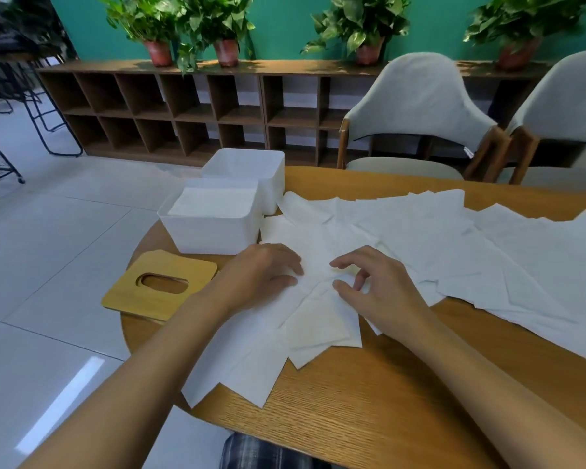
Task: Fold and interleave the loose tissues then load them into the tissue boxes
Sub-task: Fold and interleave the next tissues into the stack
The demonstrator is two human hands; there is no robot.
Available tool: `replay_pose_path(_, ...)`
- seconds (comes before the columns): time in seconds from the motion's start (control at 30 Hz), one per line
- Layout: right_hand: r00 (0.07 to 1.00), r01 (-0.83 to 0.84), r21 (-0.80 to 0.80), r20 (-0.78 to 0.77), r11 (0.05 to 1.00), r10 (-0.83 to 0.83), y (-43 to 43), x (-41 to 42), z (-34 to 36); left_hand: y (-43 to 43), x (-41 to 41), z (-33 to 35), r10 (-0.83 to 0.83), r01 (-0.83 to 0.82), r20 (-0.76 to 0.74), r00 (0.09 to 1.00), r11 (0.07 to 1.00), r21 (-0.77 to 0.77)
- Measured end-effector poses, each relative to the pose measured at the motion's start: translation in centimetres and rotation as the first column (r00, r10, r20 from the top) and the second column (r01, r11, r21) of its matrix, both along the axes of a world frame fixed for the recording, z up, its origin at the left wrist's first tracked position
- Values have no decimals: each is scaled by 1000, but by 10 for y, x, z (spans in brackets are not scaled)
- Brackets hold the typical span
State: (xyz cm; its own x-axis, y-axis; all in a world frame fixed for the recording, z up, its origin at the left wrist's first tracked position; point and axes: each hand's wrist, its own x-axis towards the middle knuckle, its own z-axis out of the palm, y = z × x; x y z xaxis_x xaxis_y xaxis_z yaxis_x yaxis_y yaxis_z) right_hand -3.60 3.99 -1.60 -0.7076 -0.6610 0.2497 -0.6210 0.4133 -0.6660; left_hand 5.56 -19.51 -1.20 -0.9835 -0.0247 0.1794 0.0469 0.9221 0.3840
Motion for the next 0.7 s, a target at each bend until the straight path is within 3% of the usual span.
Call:
replay_pose_path(0.43,1000,-27,-167,-4,986,26,7,-2,-18,5,-5,-10,-79,72,-116,990,995,-65)
replay_pose_path(0.53,999,-16,-231,44,973,27,11,-6,-10,26,-13,5,-90,89,-144,986,996,-14)
replay_pose_path(0.7,986,42,-272,168,961,4,19,-14,-8,55,-32,20,-103,138,-162,981,966,220)
